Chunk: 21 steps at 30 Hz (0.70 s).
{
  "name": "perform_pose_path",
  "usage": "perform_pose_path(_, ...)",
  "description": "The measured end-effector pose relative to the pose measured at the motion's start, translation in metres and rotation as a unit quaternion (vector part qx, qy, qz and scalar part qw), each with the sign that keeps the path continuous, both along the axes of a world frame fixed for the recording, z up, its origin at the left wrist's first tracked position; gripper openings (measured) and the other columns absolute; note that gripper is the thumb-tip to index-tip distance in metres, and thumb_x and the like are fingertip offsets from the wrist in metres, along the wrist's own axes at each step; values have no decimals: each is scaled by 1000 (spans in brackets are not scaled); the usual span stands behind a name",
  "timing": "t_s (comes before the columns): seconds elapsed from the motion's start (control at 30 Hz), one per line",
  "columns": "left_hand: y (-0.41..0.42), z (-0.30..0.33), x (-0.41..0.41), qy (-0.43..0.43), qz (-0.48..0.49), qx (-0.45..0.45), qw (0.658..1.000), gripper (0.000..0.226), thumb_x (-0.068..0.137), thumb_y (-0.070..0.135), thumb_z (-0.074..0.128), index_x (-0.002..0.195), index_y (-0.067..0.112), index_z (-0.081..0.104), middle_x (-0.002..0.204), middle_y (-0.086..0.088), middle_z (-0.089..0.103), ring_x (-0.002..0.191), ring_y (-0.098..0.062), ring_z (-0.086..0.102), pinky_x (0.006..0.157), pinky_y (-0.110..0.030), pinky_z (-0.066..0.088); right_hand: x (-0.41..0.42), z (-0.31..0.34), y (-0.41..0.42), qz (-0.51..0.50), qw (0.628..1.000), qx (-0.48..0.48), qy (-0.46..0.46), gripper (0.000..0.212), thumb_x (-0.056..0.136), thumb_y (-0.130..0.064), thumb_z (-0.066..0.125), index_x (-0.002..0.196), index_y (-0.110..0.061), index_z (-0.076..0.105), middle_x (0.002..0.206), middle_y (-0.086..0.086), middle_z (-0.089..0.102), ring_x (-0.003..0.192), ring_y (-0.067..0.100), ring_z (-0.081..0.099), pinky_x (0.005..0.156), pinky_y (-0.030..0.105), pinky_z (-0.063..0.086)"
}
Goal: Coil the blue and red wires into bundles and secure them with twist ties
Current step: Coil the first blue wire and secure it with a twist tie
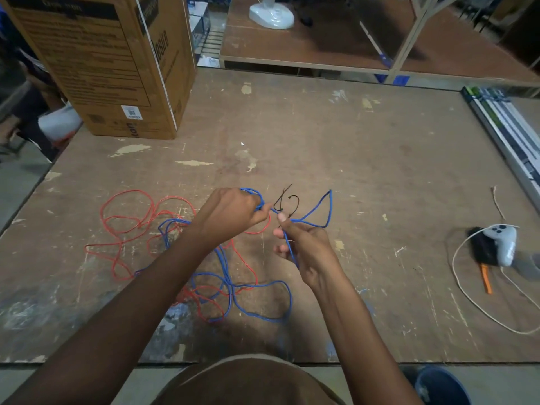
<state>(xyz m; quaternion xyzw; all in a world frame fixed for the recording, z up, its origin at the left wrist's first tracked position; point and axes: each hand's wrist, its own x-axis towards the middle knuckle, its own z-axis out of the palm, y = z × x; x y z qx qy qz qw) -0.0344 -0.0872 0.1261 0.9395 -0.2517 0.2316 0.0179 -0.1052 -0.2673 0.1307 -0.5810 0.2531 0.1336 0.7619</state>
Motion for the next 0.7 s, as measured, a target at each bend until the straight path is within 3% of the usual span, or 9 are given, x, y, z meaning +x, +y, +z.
perform_pose_path(0.1,8,-9,2,-2,9,27,1000,47,94,44,58,58,22,36,49,2,26,43,-23,25,50,-24,16,-10,11,-6,75,996,-44,-9,58,94,-26,85,129,-4,45,92,12,83,54,16,66,75,41,67)
perform_pose_path(0.17,11,-12,1,10,6,41,999,49,96,46,55,57,22,37,47,1,29,41,-22,27,50,-24,16,-13,18,-13,130,983,-128,-35,46,94,-15,84,128,0,57,97,20,81,56,14,63,70,38,65)
perform_pose_path(0.2,12,-13,0,18,1,44,999,49,97,45,53,57,22,36,47,1,29,41,-22,27,50,-24,17,-14,20,-17,166,961,-212,-60,33,96,-12,81,122,0,66,93,15,82,57,13,62,71,39,63)
perform_pose_path(0.27,11,-13,-4,27,-24,47,998,50,95,39,64,60,22,33,47,1,26,40,-22,25,48,-24,19,-14,22,-24,219,860,-440,-137,11,101,-14,72,110,-12,77,88,-1,82,69,12,67,76,35,55)
perform_pose_path(0.33,8,-12,-10,19,-68,60,996,51,94,36,70,63,22,32,48,1,26,40,-23,26,45,-25,22,-11,23,-24,232,721,-616,-216,14,103,-13,64,107,-19,75,98,-3,76,85,24,70,72,34,42)
perform_pose_path(0.4,2,-8,-21,19,-124,63,990,48,101,41,56,63,22,34,49,-1,29,42,-26,29,43,-29,26,-2,25,-25,220,664,-663,-266,13,104,-14,62,110,-19,72,110,2,57,81,33,63,67,36,37)
perform_pose_path(0.5,-6,6,-37,45,-235,36,970,49,107,46,47,66,21,35,53,-3,39,46,-30,38,43,-36,38,23,21,-41,255,670,-617,-325,11,103,-22,69,107,-20,79,113,-1,57,82,25,63,67,37,44)
perform_pose_path(0.57,-8,20,-46,73,-285,-13,956,46,107,45,50,69,21,39,57,1,39,50,-27,36,49,-33,33,41,16,-57,334,717,-528,-308,9,99,-22,76,101,-24,84,104,-5,73,90,18,71,79,40,55)
perform_pose_path(0.7,-6,52,-49,263,-262,-270,888,37,107,36,58,83,19,80,55,11,47,48,-11,41,56,-20,31,52,-8,-71,449,772,-387,-228,8,97,-15,80,100,-19,86,99,6,83,90,6,68,89,43,58)
